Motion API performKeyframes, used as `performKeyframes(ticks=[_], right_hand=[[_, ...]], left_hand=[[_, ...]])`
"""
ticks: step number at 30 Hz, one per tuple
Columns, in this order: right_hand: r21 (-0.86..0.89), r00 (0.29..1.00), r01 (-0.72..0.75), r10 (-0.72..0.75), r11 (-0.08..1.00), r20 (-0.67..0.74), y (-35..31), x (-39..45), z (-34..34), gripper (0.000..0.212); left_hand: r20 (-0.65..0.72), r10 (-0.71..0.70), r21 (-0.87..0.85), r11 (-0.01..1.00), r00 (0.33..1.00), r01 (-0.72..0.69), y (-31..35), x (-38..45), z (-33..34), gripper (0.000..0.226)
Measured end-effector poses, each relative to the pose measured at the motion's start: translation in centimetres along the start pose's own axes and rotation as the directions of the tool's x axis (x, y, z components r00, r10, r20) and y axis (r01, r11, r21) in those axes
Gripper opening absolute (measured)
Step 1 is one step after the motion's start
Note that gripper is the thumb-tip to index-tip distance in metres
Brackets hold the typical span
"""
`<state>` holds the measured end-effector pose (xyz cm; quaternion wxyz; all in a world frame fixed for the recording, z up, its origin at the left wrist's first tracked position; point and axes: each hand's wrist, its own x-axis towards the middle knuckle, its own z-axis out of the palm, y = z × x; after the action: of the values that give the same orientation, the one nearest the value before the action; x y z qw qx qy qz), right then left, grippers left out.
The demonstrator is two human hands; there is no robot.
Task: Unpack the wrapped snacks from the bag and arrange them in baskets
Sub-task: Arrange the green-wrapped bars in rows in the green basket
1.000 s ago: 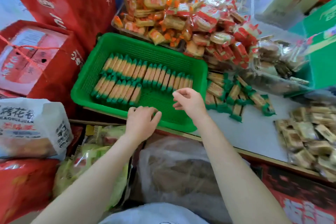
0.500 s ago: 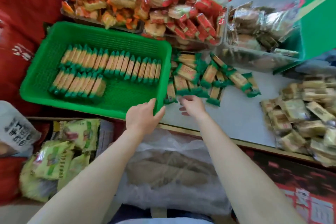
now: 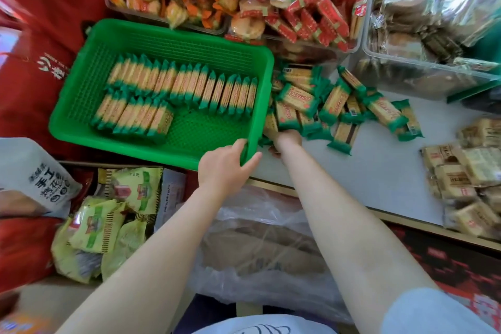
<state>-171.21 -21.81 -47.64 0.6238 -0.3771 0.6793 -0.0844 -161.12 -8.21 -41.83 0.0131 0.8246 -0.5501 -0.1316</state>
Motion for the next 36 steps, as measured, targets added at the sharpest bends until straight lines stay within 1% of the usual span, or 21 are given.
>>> performKeyframes(ticks=[2, 5, 8, 10, 11, 12, 13, 14, 15, 16, 17, 18, 19, 20, 21, 22, 24, 26, 30, 34, 36], right_hand=[[0.018, 0.998, -0.053, 0.053, 0.998, 0.021, 0.1, 0.0, -0.4, 0.049], [0.047, 0.998, -0.062, 0.060, 0.997, 0.034, 0.5, -0.2, -0.9, 0.040], [-0.002, 1.000, -0.028, 0.028, 1.000, 0.002, 2.0, -1.2, -2.2, 0.033], [0.021, 0.999, -0.029, 0.029, 0.999, -0.017, 3.8, -2.3, -3.5, 0.028], [0.067, 1.000, -0.021, 0.022, 0.998, -0.020, 4.6, -3.0, -4.3, 0.024], [0.126, 1.000, -0.002, 0.005, 0.992, -0.019, 5.2, -3.9, -5.2, 0.020], [0.183, 1.000, 0.021, -0.020, 0.983, -0.009, 5.6, -4.9, -6.0, 0.019], [0.244, 0.999, 0.045, -0.048, 0.969, 0.008, 5.8, -5.9, -6.9, 0.019], [0.309, 0.996, 0.066, -0.080, 0.949, 0.033, 5.9, -7.0, -7.7, 0.020], [0.364, 0.992, 0.085, -0.115, 0.927, 0.060, 5.8, -8.1, -8.6, 0.021], [0.391, 0.985, 0.103, -0.148, 0.915, 0.086, 5.7, -8.9, -9.4, 0.021], [0.382, 0.979, 0.123, -0.176, 0.916, 0.107, 5.7, -9.6, -10.3, 0.021], [0.329, 0.974, 0.146, -0.195, 0.933, 0.119, 5.7, -9.9, -11.2, 0.023], [0.241, 0.972, 0.170, -0.203, 0.955, 0.120, 5.7, -10.2, -12.1, 0.024], [0.134, 0.972, 0.195, -0.210, 0.972, 0.107, 5.7, -10.3, -13.2, 0.026], [0.041, 0.974, 0.213, -0.215, 0.976, 0.071, 5.8, -10.1, -14.3, 0.026], [-0.019, 0.975, 0.213, -0.214, 0.977, -0.063, 5.9, -8.9, -16.6, 0.022], [-0.024, 0.958, 0.213, -0.214, 0.977, -0.190, 5.4, -6.6, -18.6, 0.017], [-0.172, 0.945, 0.149, -0.192, 0.974, -0.266, 3.6, -0.3, -18.6, 0.030], [-0.354, 0.937, -0.010, -0.115, 0.935, -0.331, 3.3, 3.0, -16.2, 0.064], [-0.411, 0.935, -0.036, -0.115, 0.911, -0.336, 3.4, 2.9, -15.6, 0.074]], left_hand=[[-0.017, -0.001, 0.003, 1.000, 1.000, 0.001, -0.1, 0.0, 0.0, 0.066], [-0.030, 0.006, -0.005, 1.000, 1.000, -0.006, -0.1, -0.1, 0.1, 0.066], [0.023, -0.004, -0.006, 1.000, 1.000, 0.004, -0.1, -0.1, -0.2, 0.068], [0.065, -0.046, -0.090, 0.995, 0.997, 0.052, -0.1, 0.1, -0.6, 0.065], [0.008, -0.035, -0.202, 0.979, 0.999, 0.036, 0.2, 0.0, -0.9, 0.061], [-0.122, -0.004, -0.336, 0.941, 0.993, -0.037, 0.9, -0.3, -1.3, 0.052], [-0.264, 0.002, -0.428, 0.896, 0.965, -0.119, 2.1, -0.8, -1.7, 0.041], [-0.340, -0.016, -0.481, 0.862, 0.940, -0.159, 3.8, -1.3, -2.3, 0.031], [-0.315, -0.035, -0.522, 0.841, 0.949, -0.143, 5.5, -1.7, -2.2, 0.026], [-0.196, -0.062, -0.570, 0.819, 0.979, -0.062, 7.5, -2.0, -2.4, 0.028], [-0.003, -0.096, -0.622, 0.779, 0.995, 0.073, 9.1, -1.9, -1.8, 0.031], [0.211, -0.128, -0.689, 0.684, 0.969, 0.241, 10.5, -1.4, -1.2, 0.034], [0.395, -0.134, -0.748, 0.527, 0.909, 0.403, 11.5, -0.7, -0.5, 0.039], [0.521, -0.103, -0.789, 0.319, 0.847, 0.525, 12.4, 0.0, 0.3, 0.042], [0.598, -0.063, -0.792, 0.110, 0.799, 0.601, 13.0, 0.5, 1.1, 0.044], [0.630, -0.025, -0.777, -0.052, 0.777, 0.628, 13.4, 0.9, 2.1, 0.043], [0.655, -0.023, -0.741, -0.216, 0.756, 0.636, 13.7, 1.4, 4.1, 0.034], [0.690, -0.057, -0.704, -0.283, 0.722, 0.651, 13.6, 1.7, 5.7, 0.026], [0.723, -0.086, -0.664, -0.357, 0.685, 0.657, 12.9, 2.9, 7.7, 0.024], [0.723, -0.076, -0.668, -0.330, 0.686, 0.667, 12.5, 3.1, 8.6, 0.036], [0.719, -0.050, -0.675, -0.286, 0.693, 0.680, 12.3, 2.9, 8.8, 0.034]])
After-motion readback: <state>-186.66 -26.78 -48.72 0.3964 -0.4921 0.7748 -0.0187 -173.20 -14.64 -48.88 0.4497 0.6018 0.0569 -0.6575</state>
